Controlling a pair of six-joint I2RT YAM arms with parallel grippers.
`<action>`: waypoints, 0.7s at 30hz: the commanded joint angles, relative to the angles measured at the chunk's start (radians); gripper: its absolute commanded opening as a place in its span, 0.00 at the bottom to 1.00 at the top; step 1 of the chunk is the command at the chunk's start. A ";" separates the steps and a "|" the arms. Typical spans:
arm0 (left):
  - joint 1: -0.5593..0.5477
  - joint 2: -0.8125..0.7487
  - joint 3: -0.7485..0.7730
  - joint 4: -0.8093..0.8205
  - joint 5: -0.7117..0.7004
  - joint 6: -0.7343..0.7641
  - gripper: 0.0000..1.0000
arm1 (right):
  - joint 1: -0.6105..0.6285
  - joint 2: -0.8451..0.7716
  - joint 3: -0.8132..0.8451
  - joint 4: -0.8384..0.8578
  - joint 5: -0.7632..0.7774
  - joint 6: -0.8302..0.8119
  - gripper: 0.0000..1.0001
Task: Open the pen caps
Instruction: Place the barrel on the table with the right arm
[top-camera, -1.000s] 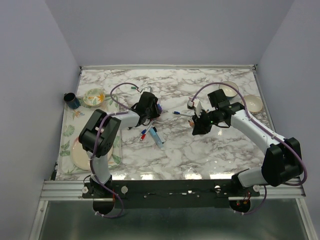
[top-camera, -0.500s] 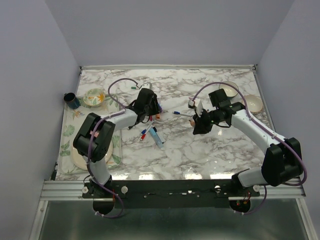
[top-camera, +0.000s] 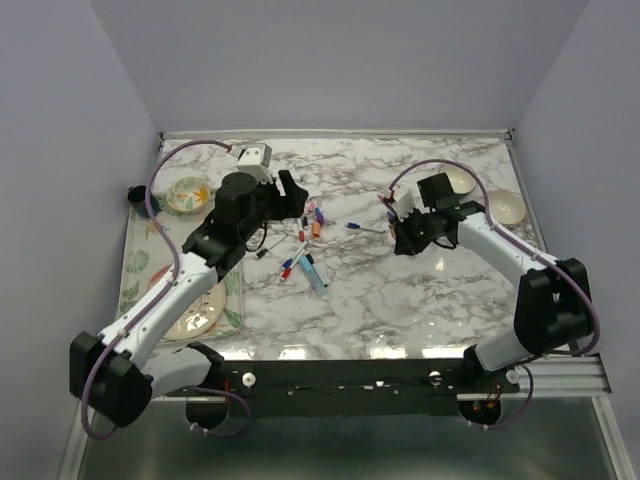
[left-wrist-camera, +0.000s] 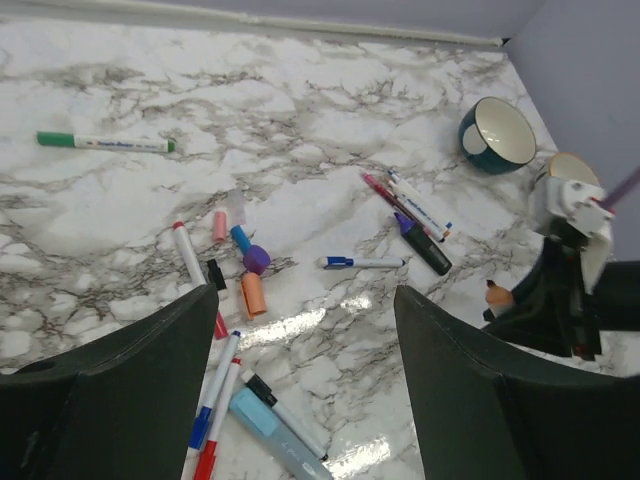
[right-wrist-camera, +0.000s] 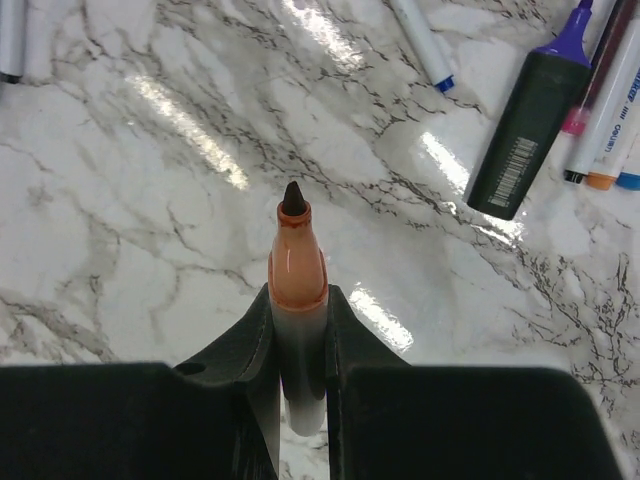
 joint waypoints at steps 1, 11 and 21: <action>0.011 -0.194 -0.051 -0.195 -0.015 0.168 0.82 | -0.004 0.130 0.099 0.017 0.120 0.044 0.04; 0.012 -0.540 -0.244 -0.296 -0.130 0.295 0.89 | -0.009 0.470 0.430 -0.147 0.193 0.019 0.13; 0.017 -0.561 -0.258 -0.272 -0.098 0.319 0.90 | -0.007 0.571 0.522 -0.177 0.287 0.021 0.24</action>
